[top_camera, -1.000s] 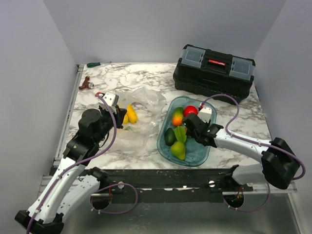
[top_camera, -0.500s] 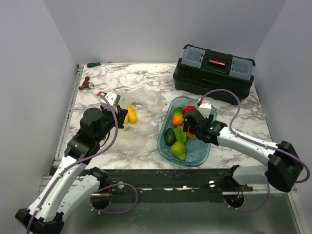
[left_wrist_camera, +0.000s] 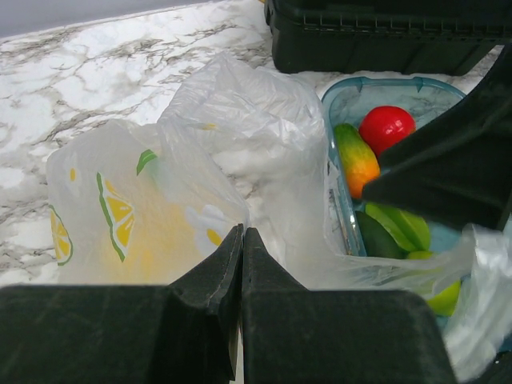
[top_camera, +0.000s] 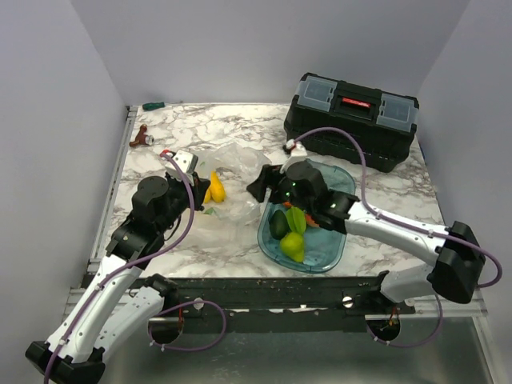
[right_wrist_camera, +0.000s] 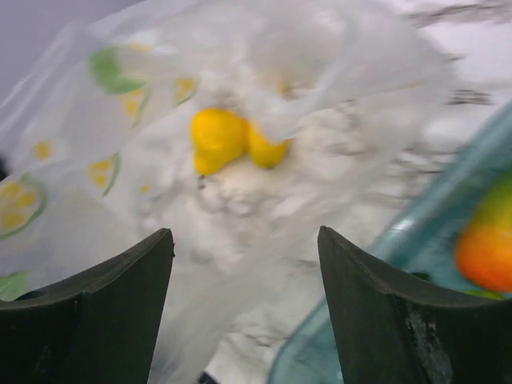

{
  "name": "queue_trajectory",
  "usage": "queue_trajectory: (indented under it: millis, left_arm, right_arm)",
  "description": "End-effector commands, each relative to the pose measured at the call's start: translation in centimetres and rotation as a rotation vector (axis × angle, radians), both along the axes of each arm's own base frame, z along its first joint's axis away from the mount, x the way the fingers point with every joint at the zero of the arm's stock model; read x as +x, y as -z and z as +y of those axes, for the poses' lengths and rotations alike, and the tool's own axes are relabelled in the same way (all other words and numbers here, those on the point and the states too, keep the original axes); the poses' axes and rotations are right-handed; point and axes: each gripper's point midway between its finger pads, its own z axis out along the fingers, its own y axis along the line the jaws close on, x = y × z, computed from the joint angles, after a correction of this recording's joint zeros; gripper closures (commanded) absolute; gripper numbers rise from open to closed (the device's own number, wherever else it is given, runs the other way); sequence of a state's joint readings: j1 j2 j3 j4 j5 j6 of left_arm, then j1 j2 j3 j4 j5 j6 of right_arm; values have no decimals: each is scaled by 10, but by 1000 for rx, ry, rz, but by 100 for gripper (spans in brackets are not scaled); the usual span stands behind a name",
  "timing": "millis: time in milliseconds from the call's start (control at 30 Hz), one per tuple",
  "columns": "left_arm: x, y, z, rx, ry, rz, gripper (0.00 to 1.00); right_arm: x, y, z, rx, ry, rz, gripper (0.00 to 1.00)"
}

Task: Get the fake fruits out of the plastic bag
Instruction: Take out the fake fruit from the plastic bag.

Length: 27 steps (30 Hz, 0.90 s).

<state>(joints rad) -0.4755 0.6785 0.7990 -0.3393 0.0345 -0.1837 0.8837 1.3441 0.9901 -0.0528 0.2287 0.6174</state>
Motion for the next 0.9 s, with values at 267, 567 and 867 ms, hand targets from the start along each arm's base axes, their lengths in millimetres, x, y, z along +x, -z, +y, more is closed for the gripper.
queue_trajectory:
  millis: [267, 567, 867]
  left_arm:
    - [2, 2, 9, 8, -53, 11, 100]
    - [-16, 41, 8, 87, -13, 211, 100]
    - [-33, 22, 8, 7, 56, -18, 100]
  right_arm:
    - [-124, 110, 154, 39, -412, 29, 56]
    - [-130, 103, 166, 30, -380, 10, 62]
    - [-98, 65, 119, -26, -148, -76, 57]
